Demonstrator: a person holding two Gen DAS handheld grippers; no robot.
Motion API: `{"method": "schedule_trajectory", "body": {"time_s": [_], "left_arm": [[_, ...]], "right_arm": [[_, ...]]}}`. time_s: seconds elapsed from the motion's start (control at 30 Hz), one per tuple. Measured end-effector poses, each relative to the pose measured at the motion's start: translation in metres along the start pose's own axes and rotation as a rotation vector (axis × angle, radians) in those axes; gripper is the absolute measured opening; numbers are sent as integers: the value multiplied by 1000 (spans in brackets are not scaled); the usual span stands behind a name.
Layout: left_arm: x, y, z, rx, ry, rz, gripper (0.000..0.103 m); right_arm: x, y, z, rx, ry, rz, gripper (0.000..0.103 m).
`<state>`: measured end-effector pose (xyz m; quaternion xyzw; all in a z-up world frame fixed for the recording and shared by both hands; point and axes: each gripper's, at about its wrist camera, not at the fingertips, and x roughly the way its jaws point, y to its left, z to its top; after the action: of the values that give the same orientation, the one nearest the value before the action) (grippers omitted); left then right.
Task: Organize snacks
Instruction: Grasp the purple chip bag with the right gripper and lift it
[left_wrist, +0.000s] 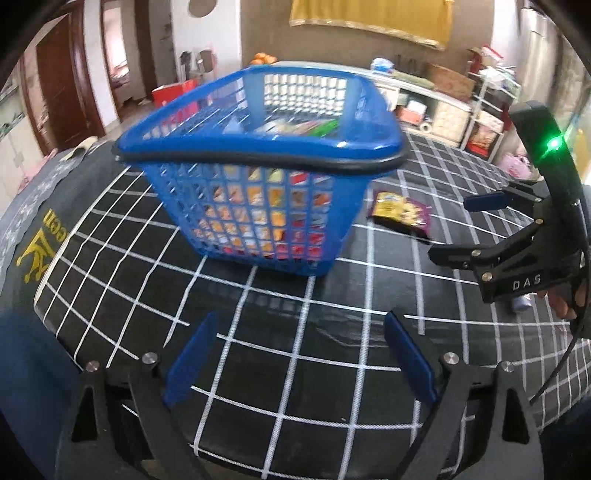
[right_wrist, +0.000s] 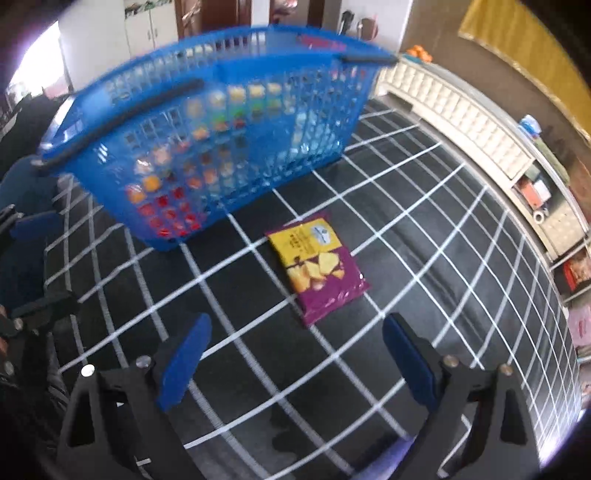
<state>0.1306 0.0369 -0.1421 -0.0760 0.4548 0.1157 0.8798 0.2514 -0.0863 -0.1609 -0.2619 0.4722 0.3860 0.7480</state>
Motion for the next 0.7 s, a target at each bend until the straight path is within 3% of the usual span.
{"method": "schedule_trajectory", "body": {"time_s": [0.13, 0.33, 0.57, 0.63, 0.7], "left_arm": [[8, 5, -2, -5, -7, 64, 90], [19, 17, 3, -73, 23, 17, 90], [19, 16, 1, -58, 10, -21, 90], [19, 16, 2, -56, 9, -27, 90], [20, 16, 3, -59, 13, -27, 90]], "right_arm": [[21, -10, 10, -16, 28, 31, 96], [41, -5, 23, -82, 48, 72, 96], [43, -2, 25, -120, 11, 131, 95], [43, -3, 24, -137, 0, 141, 90], [38, 0, 24, -151, -1, 149, 79]]}}
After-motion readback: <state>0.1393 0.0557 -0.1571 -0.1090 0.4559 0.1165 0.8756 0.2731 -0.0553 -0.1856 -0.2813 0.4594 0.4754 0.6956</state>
